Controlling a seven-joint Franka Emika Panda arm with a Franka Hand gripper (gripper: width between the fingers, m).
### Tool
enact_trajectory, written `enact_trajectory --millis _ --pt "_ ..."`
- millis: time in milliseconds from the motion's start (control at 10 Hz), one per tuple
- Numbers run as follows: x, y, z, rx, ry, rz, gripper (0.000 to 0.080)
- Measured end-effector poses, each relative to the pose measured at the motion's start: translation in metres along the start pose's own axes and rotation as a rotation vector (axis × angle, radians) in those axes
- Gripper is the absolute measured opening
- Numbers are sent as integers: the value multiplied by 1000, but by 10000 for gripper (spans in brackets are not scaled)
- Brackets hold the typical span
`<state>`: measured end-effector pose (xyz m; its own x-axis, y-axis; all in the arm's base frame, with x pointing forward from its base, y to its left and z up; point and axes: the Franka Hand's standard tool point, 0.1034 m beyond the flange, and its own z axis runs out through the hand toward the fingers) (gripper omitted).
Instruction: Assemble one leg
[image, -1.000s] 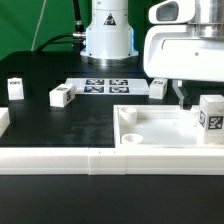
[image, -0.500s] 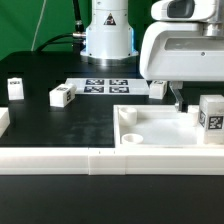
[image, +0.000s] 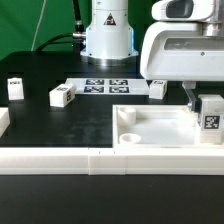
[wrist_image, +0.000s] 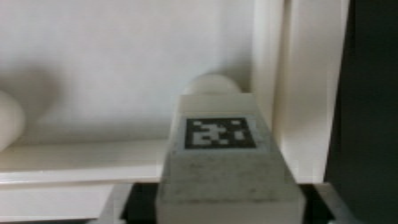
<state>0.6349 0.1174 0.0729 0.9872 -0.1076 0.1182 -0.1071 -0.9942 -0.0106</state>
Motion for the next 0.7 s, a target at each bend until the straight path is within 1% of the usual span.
enact_trajectory --millis 100,200,300,400,500,700 --pt "0 0 0 9 5 137 290" --pt "0 1 1 12 11 223 290" --pt "1 4 1 8 13 299 290" --pt "2 8 1 2 14 336 290" --pt "2 13 1 -4 17 437 290" --pt "0 27 0 -31 25 602 295"
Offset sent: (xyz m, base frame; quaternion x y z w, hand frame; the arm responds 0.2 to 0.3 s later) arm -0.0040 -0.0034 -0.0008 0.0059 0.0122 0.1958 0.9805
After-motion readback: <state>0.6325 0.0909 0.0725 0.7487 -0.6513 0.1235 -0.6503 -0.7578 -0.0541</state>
